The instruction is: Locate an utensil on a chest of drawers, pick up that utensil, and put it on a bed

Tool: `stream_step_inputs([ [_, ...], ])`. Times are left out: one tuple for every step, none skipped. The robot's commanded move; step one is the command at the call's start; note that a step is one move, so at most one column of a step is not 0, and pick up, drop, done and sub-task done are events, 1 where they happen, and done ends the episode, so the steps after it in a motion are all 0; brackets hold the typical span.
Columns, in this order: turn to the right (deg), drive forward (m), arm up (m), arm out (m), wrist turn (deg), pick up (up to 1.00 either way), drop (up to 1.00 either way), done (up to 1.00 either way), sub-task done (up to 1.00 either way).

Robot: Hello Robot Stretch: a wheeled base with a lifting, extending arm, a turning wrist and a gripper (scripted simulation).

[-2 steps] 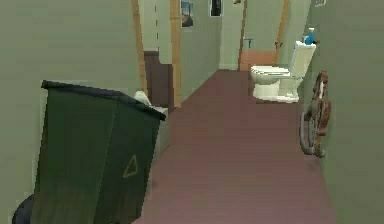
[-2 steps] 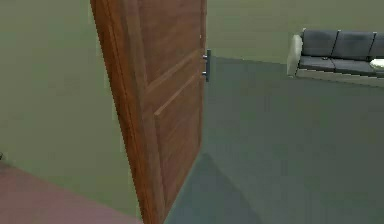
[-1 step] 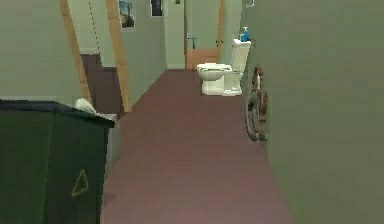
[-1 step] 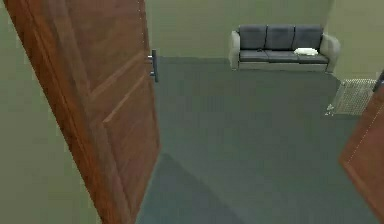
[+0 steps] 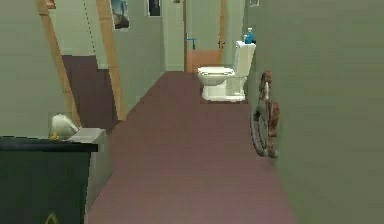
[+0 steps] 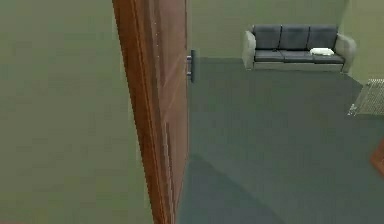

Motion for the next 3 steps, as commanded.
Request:
stream_step_inputs([
  [-3.0, 0.00, 0.00, 0.00, 0.0, 0.00, 0.00, 0.00, 0.00],
  [0.0, 1.00, 0.00, 0.00, 0.0, 0.00, 0.00, 0.00, 0.00],
  [0.0, 0.85, 0.00, 0.00, 0.0, 0.00, 0.00, 0.00, 0.00],
])
